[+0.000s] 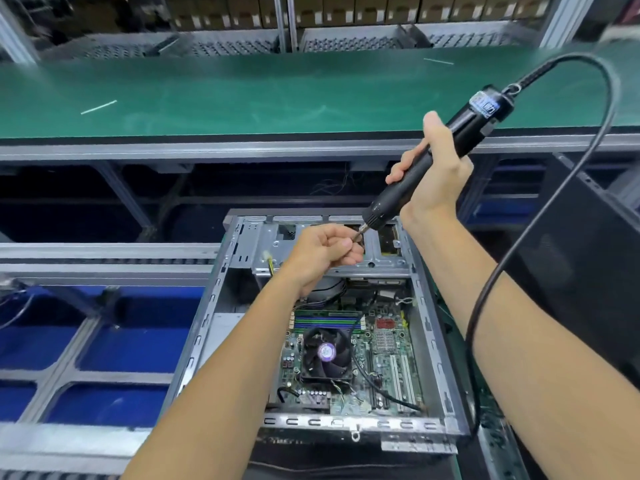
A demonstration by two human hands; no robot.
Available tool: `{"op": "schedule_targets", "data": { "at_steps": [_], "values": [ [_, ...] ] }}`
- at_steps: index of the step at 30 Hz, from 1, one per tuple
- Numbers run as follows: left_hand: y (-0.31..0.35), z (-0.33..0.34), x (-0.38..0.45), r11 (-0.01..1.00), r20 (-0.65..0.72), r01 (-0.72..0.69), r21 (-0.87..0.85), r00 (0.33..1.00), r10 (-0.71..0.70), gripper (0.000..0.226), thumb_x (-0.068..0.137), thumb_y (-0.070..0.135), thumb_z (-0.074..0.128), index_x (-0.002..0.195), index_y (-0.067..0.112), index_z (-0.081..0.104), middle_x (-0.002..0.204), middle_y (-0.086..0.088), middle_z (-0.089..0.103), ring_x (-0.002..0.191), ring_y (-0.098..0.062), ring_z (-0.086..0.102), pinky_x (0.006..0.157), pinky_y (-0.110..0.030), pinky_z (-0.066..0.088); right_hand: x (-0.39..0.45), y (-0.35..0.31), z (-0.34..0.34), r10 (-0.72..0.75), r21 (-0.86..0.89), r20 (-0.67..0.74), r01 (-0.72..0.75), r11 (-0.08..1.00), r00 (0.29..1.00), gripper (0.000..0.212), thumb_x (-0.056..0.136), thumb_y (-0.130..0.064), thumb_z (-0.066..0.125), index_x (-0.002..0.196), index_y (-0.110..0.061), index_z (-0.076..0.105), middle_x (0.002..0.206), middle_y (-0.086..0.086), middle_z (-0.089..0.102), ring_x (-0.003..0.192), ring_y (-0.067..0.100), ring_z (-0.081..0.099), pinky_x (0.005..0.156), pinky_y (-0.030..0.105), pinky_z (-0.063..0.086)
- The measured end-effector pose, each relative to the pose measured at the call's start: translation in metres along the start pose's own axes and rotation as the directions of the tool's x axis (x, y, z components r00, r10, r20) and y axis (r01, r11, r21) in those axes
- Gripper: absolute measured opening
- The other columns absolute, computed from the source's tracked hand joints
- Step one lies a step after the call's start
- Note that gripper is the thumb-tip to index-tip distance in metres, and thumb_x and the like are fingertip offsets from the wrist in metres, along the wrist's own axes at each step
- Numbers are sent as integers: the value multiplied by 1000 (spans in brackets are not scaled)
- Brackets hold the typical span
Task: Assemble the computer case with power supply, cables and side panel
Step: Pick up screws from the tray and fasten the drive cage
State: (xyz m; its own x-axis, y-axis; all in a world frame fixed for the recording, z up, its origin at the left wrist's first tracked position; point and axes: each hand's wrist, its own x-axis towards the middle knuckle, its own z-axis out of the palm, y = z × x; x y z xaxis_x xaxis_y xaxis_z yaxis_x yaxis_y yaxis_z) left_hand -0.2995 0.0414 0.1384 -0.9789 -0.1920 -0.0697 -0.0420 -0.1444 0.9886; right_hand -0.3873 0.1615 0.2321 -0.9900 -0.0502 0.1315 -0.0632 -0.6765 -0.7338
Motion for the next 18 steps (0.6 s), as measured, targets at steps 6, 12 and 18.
{"op": "schedule_targets", "data": {
  "at_steps": [6,12,18],
  "values": [
    [-2,-3,8,949,65,-107,297,994,92,22,93,-11,49,94,7,62,75,-2,70,71,-8,68,70,-18,54,4,9,4,26,-139,73,-16,990,997,31,77,-27,74,73,-10,48,51,7,47,38,21,41,45,27,40],
    [-1,-10,19,862,101,-146,486,989,111,29,91,-6,55,90,21,66,84,12,72,90,-4,69,83,-19,52,9,17,8,22,-231,203,26,973,979,29,78,-28,75,71,-14,50,50,6,48,39,22,43,45,29,41],
    [-8,-22,28,713,41,-162,683,982,184,11,86,12,70,83,23,70,85,13,66,80,-1,59,74,-19,44,11,32,12,47,-298,319,53,953,947,31,79,-25,75,55,-25,55,49,5,48,38,21,43,44,28,40]
  ]
}}
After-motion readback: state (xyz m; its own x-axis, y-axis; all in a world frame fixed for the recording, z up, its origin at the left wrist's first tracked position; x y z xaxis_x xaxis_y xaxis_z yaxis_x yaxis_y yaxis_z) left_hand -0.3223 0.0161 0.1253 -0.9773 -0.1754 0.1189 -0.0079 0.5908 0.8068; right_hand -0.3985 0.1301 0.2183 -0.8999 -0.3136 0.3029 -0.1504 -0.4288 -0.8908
